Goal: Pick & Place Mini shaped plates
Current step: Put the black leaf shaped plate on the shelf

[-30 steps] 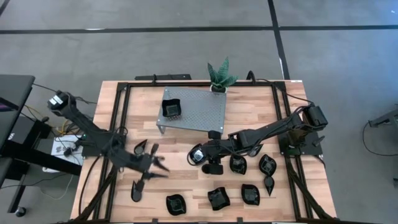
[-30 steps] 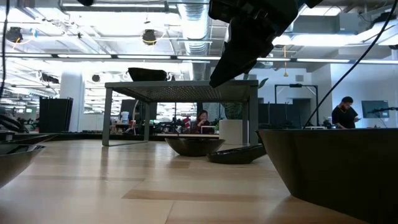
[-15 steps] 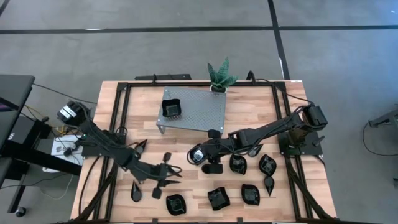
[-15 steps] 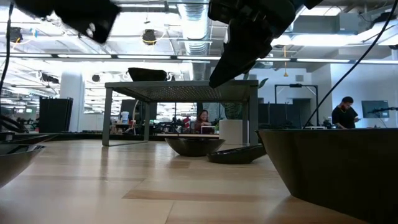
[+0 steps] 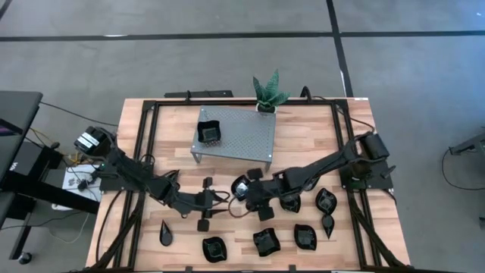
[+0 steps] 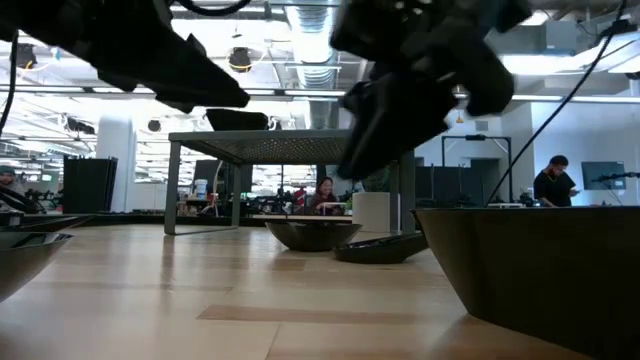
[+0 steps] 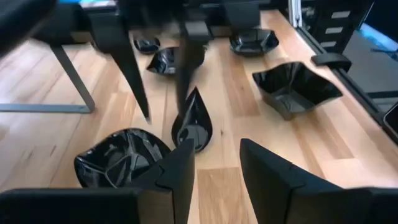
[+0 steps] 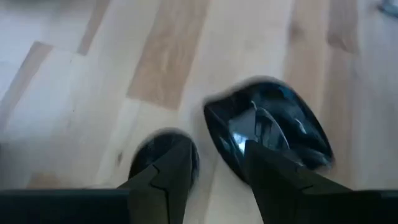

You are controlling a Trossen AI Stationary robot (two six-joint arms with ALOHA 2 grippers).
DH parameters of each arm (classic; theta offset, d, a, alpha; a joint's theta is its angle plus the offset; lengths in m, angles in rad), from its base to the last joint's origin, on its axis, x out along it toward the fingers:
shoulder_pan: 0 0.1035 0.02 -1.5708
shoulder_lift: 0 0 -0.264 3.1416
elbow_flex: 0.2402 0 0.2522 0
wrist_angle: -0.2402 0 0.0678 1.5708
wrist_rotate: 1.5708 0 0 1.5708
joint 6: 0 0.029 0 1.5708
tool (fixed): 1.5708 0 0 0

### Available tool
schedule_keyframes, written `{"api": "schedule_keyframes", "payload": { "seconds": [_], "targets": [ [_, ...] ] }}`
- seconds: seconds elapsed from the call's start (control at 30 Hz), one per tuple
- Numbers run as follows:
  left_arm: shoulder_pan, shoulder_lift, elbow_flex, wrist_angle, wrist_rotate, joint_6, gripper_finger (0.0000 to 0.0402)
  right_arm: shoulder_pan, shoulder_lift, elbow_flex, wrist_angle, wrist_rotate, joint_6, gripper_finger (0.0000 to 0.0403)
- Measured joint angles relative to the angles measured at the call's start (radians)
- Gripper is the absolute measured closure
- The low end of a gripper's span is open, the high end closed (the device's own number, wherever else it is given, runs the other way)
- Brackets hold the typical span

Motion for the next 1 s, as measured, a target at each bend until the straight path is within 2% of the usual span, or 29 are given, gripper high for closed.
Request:
{"api": "schedule_keyframes", "payload": {
  "seconds": [0.2,0.6,1.0],
  "targets": [
    [-0.002,-0.029,-0.006,-0.001,0.000,-0.004,0.0271,-0.011,0.074,0.001,0.011,0.005,-0.080,0.0268],
    [-0.002,-0.035,-0.007,-0.006,0.000,-0.005,0.0271,-0.068,0.078,0.001,-0.003,-0.004,-0.057,0.0280],
    [-0.002,-0.034,-0.007,-0.006,0.001,-0.005,0.0271,-0.067,0.078,0.001,-0.013,-0.004,-0.070,0.0291]
  ]
}}
